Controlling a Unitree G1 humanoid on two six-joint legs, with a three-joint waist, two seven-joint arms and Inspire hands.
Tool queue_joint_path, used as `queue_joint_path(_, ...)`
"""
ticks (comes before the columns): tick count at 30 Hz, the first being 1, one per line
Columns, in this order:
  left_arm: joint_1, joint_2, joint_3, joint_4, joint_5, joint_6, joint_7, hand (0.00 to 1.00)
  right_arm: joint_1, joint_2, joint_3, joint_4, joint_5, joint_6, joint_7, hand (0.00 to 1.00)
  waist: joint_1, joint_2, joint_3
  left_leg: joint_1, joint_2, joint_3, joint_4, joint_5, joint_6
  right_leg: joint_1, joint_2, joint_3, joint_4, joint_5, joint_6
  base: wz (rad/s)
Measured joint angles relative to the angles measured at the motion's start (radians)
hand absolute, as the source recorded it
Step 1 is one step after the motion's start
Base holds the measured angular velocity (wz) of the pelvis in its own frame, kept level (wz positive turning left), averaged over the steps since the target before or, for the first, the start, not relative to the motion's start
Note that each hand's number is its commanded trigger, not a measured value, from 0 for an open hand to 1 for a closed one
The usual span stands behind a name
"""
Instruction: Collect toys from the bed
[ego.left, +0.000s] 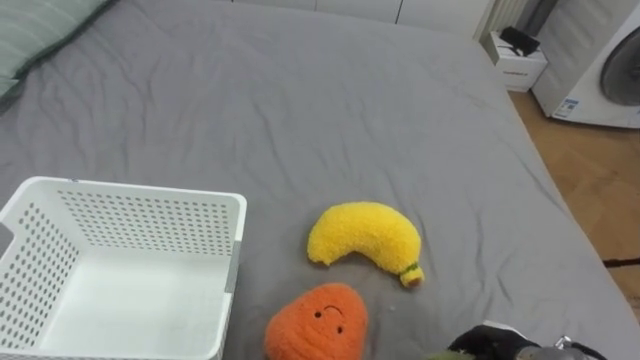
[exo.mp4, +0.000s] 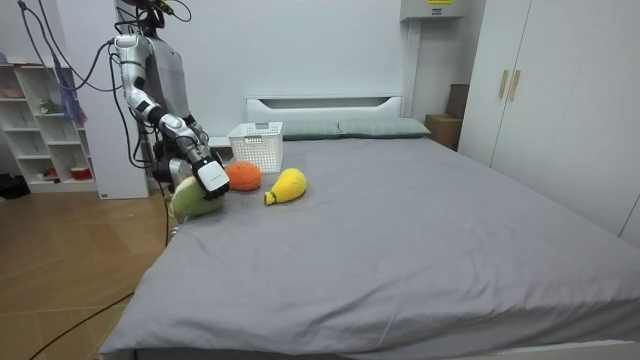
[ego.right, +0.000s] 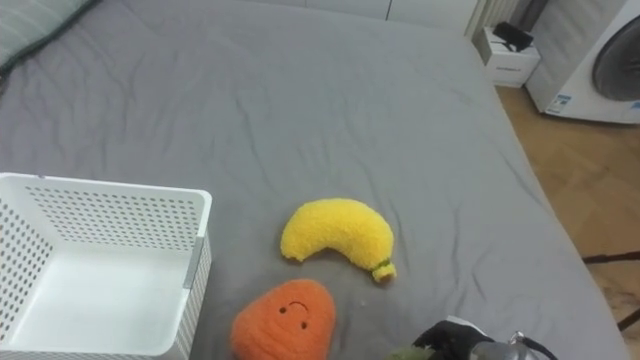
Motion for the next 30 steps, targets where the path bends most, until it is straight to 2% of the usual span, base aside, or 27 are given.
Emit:
queue_joint_path(5,-0.004,0.000,0.007,0.000,-0.001,-0.001,0.002,0.00,0.000,0.002,-0.005,-0.015,-0.002,-0.001,-0.063,1.00,0.000,-0.003,0.0072,-0.001,0.000,0.002,-0.006,0.000,0.000,0.000,0.000,0.002,0.002,0.000,0.000,0.00)
queue_joint_path(9,-0.003,-0.001,0.009,0.000,0.001,-0.002,0.000,0.00,0.000,0.002,-0.012,-0.098,-0.006,-0.001,-0.099,1.00,-0.005,-0.002,0.0077,-0.008,-0.001,0.002,0.001,0.000,0.000,-0.002,-0.001,0.002,0.000,0.000,0.000,0.00)
queue_joint_path(15,-0.005,-0.001,0.008,0.000,-0.001,-0.002,-0.002,0.00,-0.009,0.002,-0.060,-0.406,-0.037,-0.003,-0.131,1.00,-0.031,0.004,0.0124,-0.022,-0.001,0.001,0.002,0.000,0.000,-0.017,0.001,0.002,0.001,0.000,0.000,0.01)
queue_joint_path(17,-0.009,-0.002,0.010,0.004,-0.001,-0.004,-0.003,0.00,-0.015,0.002,-0.079,-0.510,-0.023,-0.002,-0.146,1.00,-0.030,0.007,0.0144,-0.026,-0.001,-0.001,0.002,0.000,0.000,-0.017,0.000,0.000,0.001,0.000,0.000,0.00)
queue_joint_path(27,-0.013,-0.001,0.007,0.004,0.000,-0.012,-0.006,0.00,-0.118,0.004,-0.080,-0.667,0.089,-0.002,-0.182,1.00,-0.024,0.006,0.0150,-0.033,-0.001,-0.003,0.001,0.000,0.000,-0.018,0.000,-0.004,0.002,0.000,0.000,0.00)
queue_joint_path(30,-0.013,-0.002,0.001,0.001,-0.001,-0.021,-0.004,0.00,-0.144,0.013,-0.073,-0.726,0.095,-0.002,-0.207,1.00,0.000,0.007,0.0143,-0.032,-0.001,-0.004,0.000,0.000,0.000,-0.016,0.000,-0.008,0.002,0.000,0.000,0.00)
